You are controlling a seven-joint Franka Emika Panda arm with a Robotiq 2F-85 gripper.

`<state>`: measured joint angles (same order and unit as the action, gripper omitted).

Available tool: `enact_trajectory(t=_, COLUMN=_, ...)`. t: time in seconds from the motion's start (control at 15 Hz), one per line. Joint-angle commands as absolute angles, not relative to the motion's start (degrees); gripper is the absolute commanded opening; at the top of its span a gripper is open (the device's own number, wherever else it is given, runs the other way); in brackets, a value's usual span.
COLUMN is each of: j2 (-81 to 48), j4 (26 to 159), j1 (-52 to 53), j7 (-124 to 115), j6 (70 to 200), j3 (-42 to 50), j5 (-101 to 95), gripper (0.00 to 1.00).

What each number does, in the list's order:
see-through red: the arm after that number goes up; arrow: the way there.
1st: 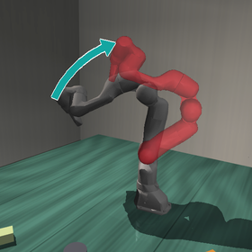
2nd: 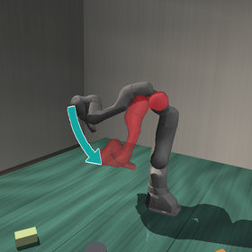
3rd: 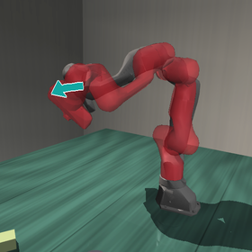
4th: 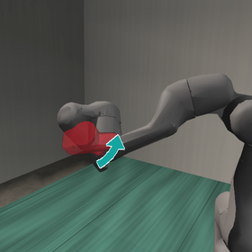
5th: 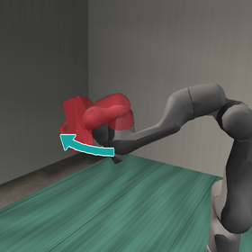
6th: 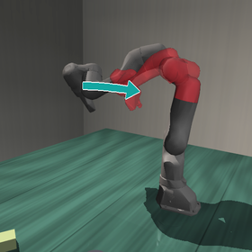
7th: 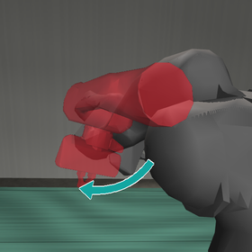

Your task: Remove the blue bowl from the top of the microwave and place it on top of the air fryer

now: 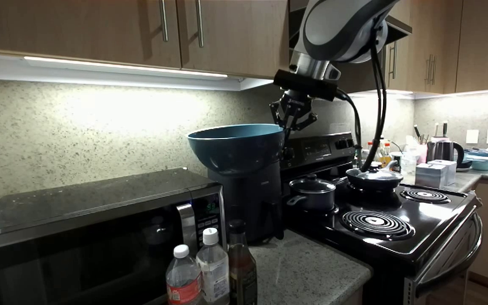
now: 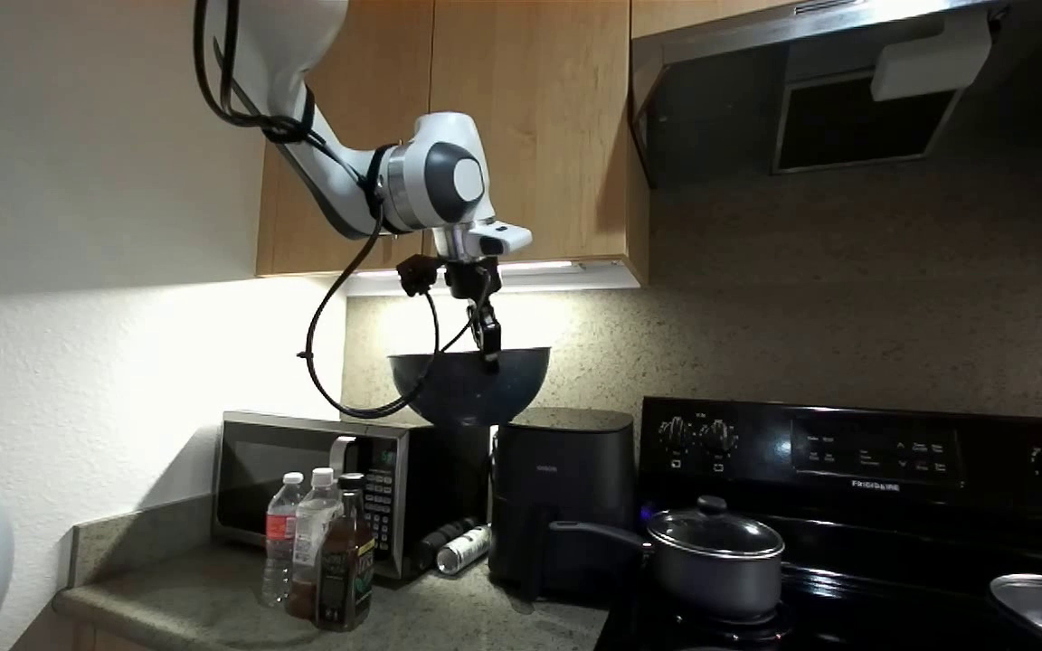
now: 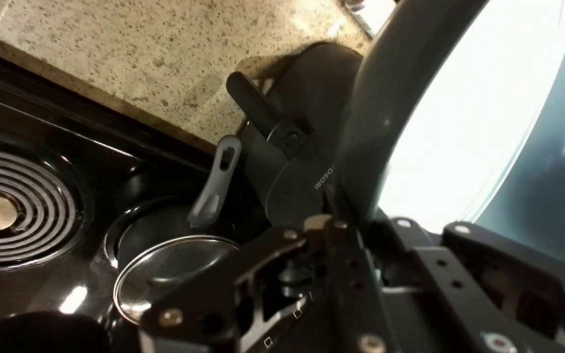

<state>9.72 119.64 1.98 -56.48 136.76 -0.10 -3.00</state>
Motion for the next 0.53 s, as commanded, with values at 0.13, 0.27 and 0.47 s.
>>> enact_trajectory(t=0.13, j2=8.7, j4=119.4, j1=-3.4, j7=-68.6, j6=139.4, j3=-1.1, j5=-8.6, gripper=0.07)
enact_trajectory(t=0.27, j2=8.7, j4=119.3, j1=-5.3, j7=-72.8, j6=140.3, j3=-0.3, j5=-10.4, gripper=0.08)
enact_trajectory(t=0.47, j2=8.1, j4=118.5, j1=-7.9, j7=-80.6, j6=141.2, j3=0.0, j5=-14.8, gripper=0.07)
